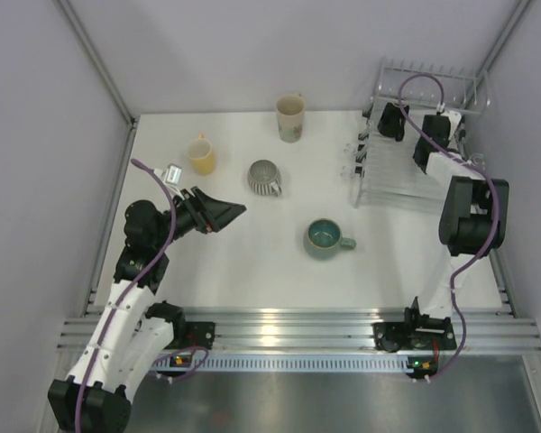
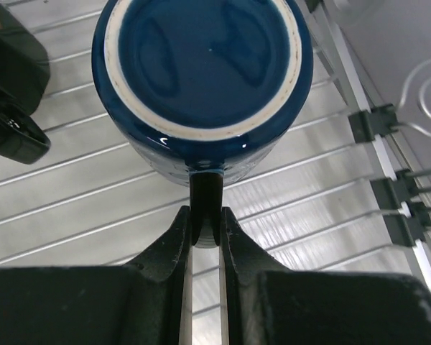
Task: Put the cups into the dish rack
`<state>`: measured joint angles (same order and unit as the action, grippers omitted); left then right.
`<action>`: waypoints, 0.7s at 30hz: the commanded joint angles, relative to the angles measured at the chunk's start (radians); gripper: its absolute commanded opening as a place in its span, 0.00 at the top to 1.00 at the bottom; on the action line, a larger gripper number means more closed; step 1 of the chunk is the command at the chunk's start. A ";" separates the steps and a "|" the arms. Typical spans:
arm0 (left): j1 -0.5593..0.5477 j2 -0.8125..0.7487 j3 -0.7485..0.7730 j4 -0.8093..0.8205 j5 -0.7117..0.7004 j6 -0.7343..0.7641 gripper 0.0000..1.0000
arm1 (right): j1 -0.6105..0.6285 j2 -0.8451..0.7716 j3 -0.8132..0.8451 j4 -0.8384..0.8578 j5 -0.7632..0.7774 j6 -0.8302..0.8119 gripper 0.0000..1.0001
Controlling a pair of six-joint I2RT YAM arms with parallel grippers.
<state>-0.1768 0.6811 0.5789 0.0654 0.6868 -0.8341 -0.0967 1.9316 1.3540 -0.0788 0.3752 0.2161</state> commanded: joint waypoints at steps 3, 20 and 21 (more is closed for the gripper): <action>0.000 -0.008 0.038 -0.007 -0.007 0.027 0.02 | -0.009 0.006 0.094 0.180 -0.027 -0.026 0.98; 0.000 -0.018 0.039 -0.032 -0.023 0.035 0.02 | -0.029 0.125 0.247 0.120 -0.027 -0.052 0.68; 0.002 -0.018 0.041 -0.032 -0.021 0.032 0.02 | -0.029 0.121 0.241 0.110 -0.025 -0.050 0.66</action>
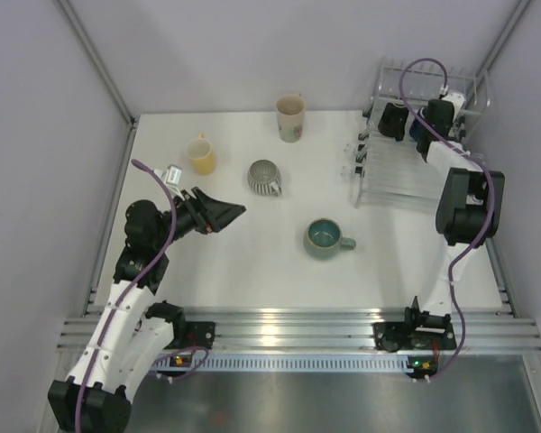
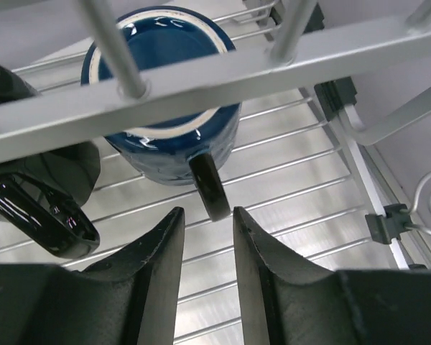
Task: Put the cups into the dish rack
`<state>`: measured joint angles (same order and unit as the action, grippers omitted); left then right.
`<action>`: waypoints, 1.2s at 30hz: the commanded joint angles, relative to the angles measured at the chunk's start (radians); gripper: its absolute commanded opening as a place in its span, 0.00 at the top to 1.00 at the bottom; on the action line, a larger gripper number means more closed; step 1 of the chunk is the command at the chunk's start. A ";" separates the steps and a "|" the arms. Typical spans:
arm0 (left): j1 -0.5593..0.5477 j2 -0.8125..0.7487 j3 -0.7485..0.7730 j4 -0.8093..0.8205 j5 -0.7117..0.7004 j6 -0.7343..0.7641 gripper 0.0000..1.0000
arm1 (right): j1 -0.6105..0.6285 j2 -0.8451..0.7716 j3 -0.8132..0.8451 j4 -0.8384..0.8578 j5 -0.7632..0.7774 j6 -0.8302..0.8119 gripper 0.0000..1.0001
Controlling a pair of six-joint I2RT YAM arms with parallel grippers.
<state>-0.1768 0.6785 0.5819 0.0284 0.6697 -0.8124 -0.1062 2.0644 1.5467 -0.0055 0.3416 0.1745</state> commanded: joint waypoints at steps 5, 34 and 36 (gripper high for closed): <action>0.000 -0.030 0.035 0.005 -0.002 0.005 0.02 | -0.021 -0.088 -0.039 0.058 0.011 0.016 0.66; 0.000 0.194 0.329 -0.499 -0.344 0.248 0.06 | 0.264 -0.806 -0.330 -0.337 -0.325 0.239 0.53; 0.000 0.204 0.351 -0.518 -0.372 0.278 0.06 | 0.319 -0.889 -0.434 -0.233 -0.396 0.258 0.53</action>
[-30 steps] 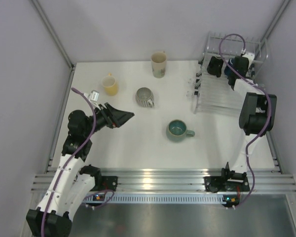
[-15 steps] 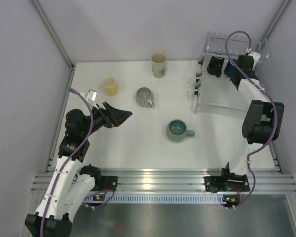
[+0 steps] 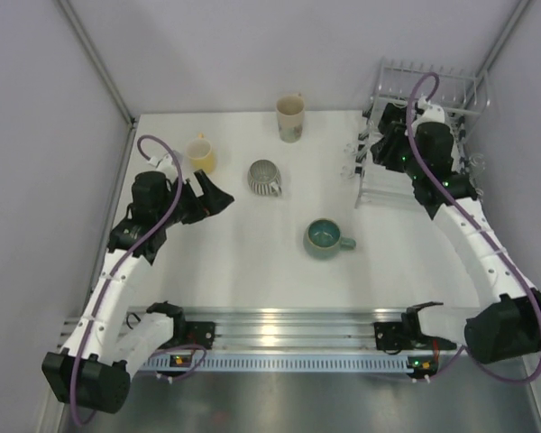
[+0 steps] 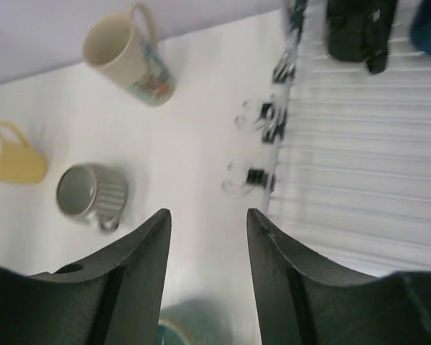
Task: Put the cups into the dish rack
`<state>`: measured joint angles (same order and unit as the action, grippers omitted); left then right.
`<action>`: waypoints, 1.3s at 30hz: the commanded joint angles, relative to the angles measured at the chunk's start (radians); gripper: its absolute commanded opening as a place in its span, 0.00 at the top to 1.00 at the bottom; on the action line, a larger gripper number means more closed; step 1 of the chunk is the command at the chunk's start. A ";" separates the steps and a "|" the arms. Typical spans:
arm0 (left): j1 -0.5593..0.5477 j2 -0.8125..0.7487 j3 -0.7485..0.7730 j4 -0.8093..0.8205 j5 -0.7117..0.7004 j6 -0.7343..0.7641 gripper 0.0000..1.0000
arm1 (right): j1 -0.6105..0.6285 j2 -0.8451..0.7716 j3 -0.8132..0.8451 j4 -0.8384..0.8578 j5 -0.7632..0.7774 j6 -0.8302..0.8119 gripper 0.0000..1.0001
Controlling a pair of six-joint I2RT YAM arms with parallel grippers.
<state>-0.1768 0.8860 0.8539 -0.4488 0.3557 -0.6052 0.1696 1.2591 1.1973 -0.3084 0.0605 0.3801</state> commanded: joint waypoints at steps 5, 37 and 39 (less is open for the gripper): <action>0.000 0.037 0.169 -0.060 -0.101 0.119 0.07 | 0.136 -0.184 -0.183 0.097 -0.171 0.072 0.50; 0.227 0.847 0.853 -0.212 -0.232 0.364 0.22 | 0.171 -0.518 -0.426 0.038 -0.508 0.046 0.01; 0.232 0.886 0.869 -0.218 -0.268 0.415 0.21 | 0.169 -0.523 -0.421 0.034 -0.502 0.034 0.01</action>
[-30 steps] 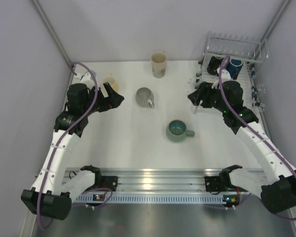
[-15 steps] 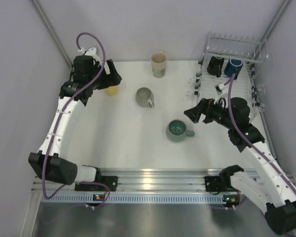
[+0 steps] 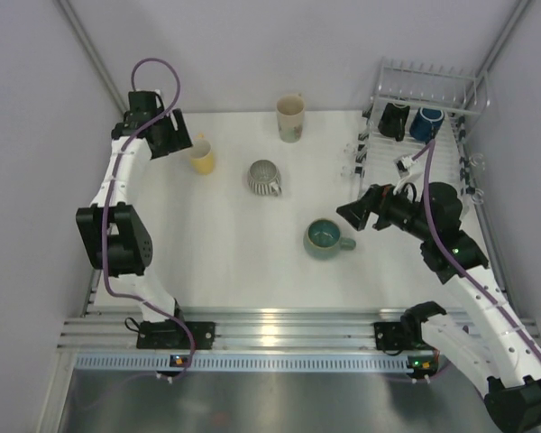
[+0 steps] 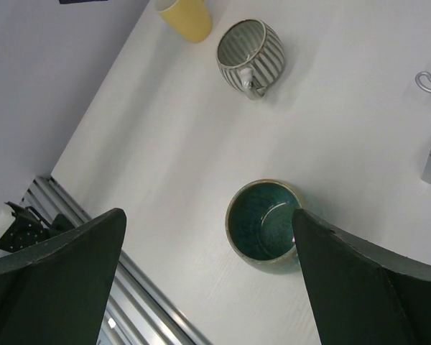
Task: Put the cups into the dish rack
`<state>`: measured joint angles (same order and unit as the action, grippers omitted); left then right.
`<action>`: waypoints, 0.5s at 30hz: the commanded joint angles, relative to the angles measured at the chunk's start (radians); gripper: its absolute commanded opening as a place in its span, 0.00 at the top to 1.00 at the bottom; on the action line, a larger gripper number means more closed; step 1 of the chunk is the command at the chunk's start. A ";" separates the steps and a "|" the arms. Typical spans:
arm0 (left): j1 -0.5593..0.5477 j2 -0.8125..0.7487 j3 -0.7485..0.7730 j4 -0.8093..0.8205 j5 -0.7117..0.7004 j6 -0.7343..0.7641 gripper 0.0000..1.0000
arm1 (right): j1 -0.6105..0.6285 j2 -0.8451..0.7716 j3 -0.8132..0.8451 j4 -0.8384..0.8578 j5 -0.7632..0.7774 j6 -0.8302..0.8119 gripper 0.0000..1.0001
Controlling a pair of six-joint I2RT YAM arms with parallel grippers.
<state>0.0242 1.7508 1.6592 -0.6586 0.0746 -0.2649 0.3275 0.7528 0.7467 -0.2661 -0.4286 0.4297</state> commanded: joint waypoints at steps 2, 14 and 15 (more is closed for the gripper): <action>0.037 0.035 0.071 -0.009 -0.004 0.081 0.23 | 0.013 -0.021 0.025 -0.012 -0.007 -0.019 0.01; -0.190 0.082 0.160 -0.007 0.099 0.043 0.28 | 0.012 -0.006 0.037 -0.019 0.016 -0.019 0.01; -0.202 0.088 0.148 -0.007 0.106 0.029 0.29 | 0.013 -0.006 0.036 -0.019 0.017 -0.020 0.00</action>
<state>-0.1314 1.8244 1.8069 -0.6682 0.1654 -0.2134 0.3275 0.7528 0.7467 -0.2836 -0.4202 0.4271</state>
